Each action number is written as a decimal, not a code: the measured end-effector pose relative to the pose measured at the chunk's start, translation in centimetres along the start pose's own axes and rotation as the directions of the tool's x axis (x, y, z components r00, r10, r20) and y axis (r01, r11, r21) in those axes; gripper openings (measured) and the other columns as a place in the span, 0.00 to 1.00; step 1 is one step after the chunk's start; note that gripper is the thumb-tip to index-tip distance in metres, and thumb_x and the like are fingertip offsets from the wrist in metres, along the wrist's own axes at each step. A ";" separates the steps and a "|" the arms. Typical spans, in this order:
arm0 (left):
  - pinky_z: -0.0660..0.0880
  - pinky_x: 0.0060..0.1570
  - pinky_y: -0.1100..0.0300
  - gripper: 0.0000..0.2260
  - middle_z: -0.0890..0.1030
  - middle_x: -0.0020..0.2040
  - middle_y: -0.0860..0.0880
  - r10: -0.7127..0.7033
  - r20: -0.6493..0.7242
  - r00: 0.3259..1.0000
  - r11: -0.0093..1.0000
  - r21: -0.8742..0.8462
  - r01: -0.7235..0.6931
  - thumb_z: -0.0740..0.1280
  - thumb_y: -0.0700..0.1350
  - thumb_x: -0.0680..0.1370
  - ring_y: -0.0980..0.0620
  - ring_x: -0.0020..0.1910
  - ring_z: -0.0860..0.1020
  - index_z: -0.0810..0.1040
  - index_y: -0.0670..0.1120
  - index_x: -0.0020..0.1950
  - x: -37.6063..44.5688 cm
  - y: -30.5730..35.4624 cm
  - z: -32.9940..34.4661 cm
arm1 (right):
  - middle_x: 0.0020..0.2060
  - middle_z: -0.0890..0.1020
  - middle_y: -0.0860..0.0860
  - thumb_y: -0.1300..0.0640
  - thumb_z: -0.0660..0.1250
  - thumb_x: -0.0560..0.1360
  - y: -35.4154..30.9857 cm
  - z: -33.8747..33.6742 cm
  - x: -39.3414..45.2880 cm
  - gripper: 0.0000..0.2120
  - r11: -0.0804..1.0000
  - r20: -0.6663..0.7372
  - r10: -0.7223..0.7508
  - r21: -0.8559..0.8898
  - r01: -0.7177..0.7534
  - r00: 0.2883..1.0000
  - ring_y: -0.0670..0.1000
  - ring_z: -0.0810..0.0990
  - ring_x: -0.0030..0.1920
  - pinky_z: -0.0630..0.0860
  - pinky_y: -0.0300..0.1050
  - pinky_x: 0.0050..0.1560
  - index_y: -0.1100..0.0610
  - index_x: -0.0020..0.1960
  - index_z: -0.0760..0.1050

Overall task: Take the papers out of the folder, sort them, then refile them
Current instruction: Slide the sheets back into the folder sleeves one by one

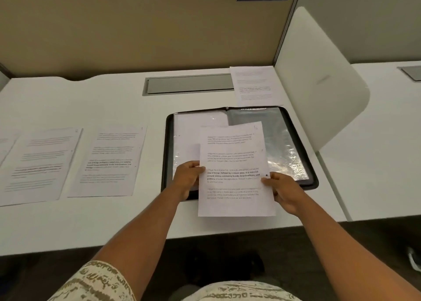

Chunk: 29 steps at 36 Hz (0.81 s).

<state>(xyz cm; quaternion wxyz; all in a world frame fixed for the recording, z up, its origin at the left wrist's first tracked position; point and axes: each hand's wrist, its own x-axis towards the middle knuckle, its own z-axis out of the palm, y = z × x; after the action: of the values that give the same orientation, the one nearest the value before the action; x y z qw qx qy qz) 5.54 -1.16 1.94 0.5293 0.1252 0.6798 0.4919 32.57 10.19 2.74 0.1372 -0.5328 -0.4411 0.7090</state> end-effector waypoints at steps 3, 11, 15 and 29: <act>0.82 0.46 0.53 0.07 0.86 0.53 0.44 -0.008 0.039 0.999 1.000 0.005 0.008 0.66 0.37 0.80 0.44 0.51 0.85 0.80 0.43 0.57 -0.6 -0.5 1.3 | 0.55 0.86 0.55 0.66 0.63 0.81 1.0 -1.8 -0.4 0.12 1.000 0.019 0.015 -0.015 -0.015 1.000 0.58 0.84 0.56 0.81 0.57 0.56 0.61 0.63 0.77; 0.82 0.48 0.51 0.10 0.85 0.53 0.41 -0.054 0.109 0.993 0.999 -0.001 0.055 0.66 0.34 0.79 0.41 0.52 0.84 0.77 0.39 0.59 -2.6 -2.5 4.8 | 0.59 0.84 0.58 0.58 0.68 0.79 2.2 -6.6 -1.3 0.15 0.996 0.081 0.033 0.086 -0.040 0.996 0.61 0.82 0.60 0.78 0.59 0.62 0.58 0.66 0.77; 0.81 0.54 0.51 0.12 0.84 0.56 0.40 -0.098 0.174 0.980 0.995 0.002 0.100 0.66 0.32 0.78 0.41 0.55 0.83 0.77 0.37 0.61 -4.3 -4.0 6.8 | 0.57 0.85 0.57 0.59 0.67 0.80 1.9 -8.5 -1.8 0.13 0.997 0.080 -0.002 0.083 -0.005 0.997 0.61 0.83 0.58 0.79 0.59 0.60 0.58 0.64 0.77; 0.81 0.44 0.57 0.08 0.85 0.53 0.42 -0.054 0.050 0.997 0.987 0.156 0.045 0.66 0.36 0.80 0.47 0.49 0.85 0.79 0.38 0.58 -5.1 -6.3 12.9 | 0.53 0.86 0.54 0.59 0.67 0.81 5.8 -13.3 -3.7 0.10 0.999 0.029 0.042 0.000 -0.042 0.999 0.58 0.85 0.54 0.81 0.55 0.53 0.58 0.61 0.80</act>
<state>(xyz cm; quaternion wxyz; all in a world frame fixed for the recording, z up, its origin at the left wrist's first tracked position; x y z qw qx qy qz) 20.71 -0.83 0.57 0.5483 0.1623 0.7043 0.4208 47.32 10.75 0.06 0.1162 -0.5316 -0.4314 0.7196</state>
